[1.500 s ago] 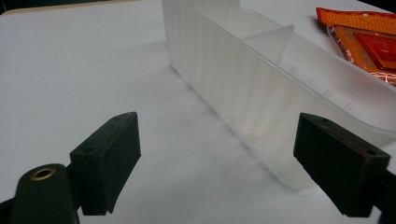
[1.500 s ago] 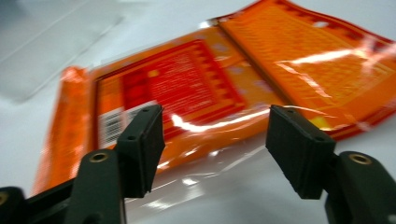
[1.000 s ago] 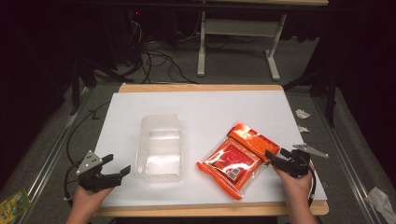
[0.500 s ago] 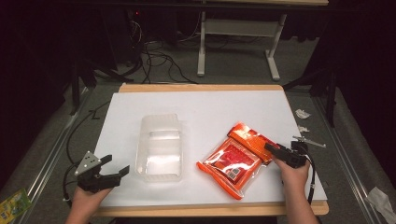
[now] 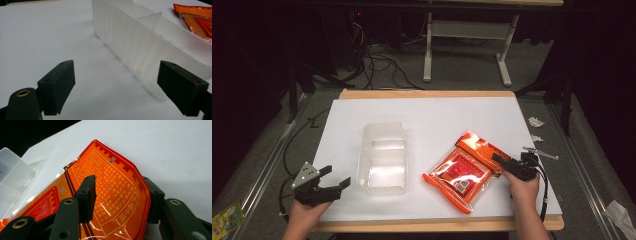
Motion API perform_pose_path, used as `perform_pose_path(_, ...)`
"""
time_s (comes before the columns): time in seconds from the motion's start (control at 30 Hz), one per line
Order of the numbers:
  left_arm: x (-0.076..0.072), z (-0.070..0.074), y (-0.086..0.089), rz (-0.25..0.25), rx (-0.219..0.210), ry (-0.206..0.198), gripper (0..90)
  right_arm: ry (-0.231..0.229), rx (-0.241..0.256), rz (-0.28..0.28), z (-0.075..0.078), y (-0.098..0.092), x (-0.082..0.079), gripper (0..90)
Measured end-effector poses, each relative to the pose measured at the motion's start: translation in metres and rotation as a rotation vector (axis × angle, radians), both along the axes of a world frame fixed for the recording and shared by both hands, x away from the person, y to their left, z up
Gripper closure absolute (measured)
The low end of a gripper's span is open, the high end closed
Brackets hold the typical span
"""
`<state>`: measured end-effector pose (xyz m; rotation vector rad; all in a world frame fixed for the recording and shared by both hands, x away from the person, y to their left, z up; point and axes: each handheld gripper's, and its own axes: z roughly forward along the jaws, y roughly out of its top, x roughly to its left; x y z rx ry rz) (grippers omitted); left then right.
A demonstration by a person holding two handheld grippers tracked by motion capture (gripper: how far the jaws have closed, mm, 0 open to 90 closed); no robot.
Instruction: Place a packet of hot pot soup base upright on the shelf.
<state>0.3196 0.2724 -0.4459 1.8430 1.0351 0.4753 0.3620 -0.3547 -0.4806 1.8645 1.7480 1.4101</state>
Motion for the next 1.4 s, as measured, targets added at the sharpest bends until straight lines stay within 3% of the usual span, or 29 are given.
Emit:
perform_pose_path(0.1,0.0,0.0,-0.001,-0.002,-0.002,-0.001,15.4,0.015,-0.008,0.009,-0.001,0.001,0.001,63.1)
perform_pose_path(0.17,-0.001,0.001,-0.001,-0.003,-0.001,-0.004,15.4,0.002,-0.036,0.005,0.0,0.002,0.0,79.2)
perform_pose_path(0.2,-0.001,0.001,-0.001,-0.003,-0.001,-0.004,15.4,0.002,-0.036,0.005,0.0,0.002,0.0,79.2)
perform_pose_path(0.23,-0.001,0.002,-0.001,-0.004,-0.002,-0.006,15.4,-0.017,-0.043,0.013,0.003,0.002,-0.003,89.3)
perform_pose_path(0.4,-0.002,0.002,-0.001,0.0,-0.003,-0.01,15.4,-0.072,-0.098,0.03,0.013,0.01,-0.007,90.0)
perform_pose_path(0.43,-0.001,0.003,0.0,0.001,-0.005,-0.011,15.4,-0.111,-0.121,0.039,0.02,0.015,-0.01,90.0)
perform_pose_path(0.47,-0.001,0.003,0.0,0.001,-0.005,-0.011,15.4,-0.111,-0.121,0.039,0.02,0.015,-0.01,90.0)
perform_pose_path(0.5,-0.002,0.003,0.0,0.0,-0.005,-0.011,15.4,-0.144,-0.129,0.038,0.026,0.019,-0.013,90.0)
perform_pose_path(0.53,-0.002,0.003,0.0,0.0,-0.005,-0.012,15.4,-0.144,-0.129,0.038,0.026,0.019,-0.013,90.0)
perform_pose_path(0.57,-0.002,0.003,0.0,0.001,-0.007,-0.013,15.4,-0.182,-0.132,0.04,0.033,0.021,-0.016,90.0)
perform_pose_path(0.6,-0.002,0.003,0.0,0.001,-0.007,-0.014,15.4,-0.182,-0.132,0.04,0.033,0.021,-0.016,90.0)
perform_pose_path(0.7,-0.002,0.003,0.0,0.003,-0.009,-0.018,15.4,-0.245,-0.131,0.047,0.049,0.024,-0.024,90.0)
perform_pose_path(0.8,-0.002,0.003,0.0,0.005,-0.009,-0.02,15.4,-0.259,-0.139,0.053,0.055,0.026,-0.027,90.0)
perform_pose_path(1.07,-0.003,0.005,0.001,0.008,-0.015,-0.028,15.4,-0.354,-0.129,0.083,0.082,0.036,-0.042,90.0)
perform_pose_path(1.1,-0.003,0.005,0.001,0.009,-0.016,-0.028,15.4,-0.381,-0.138,0.092,0.089,0.04,-0.046,90.0)
perform_pose_path(1.4,-0.003,0.006,0.001,0.014,-0.023,-0.034,15.4,-0.469,-0.168,0.11,0.115,0.059,-0.055,90.0)
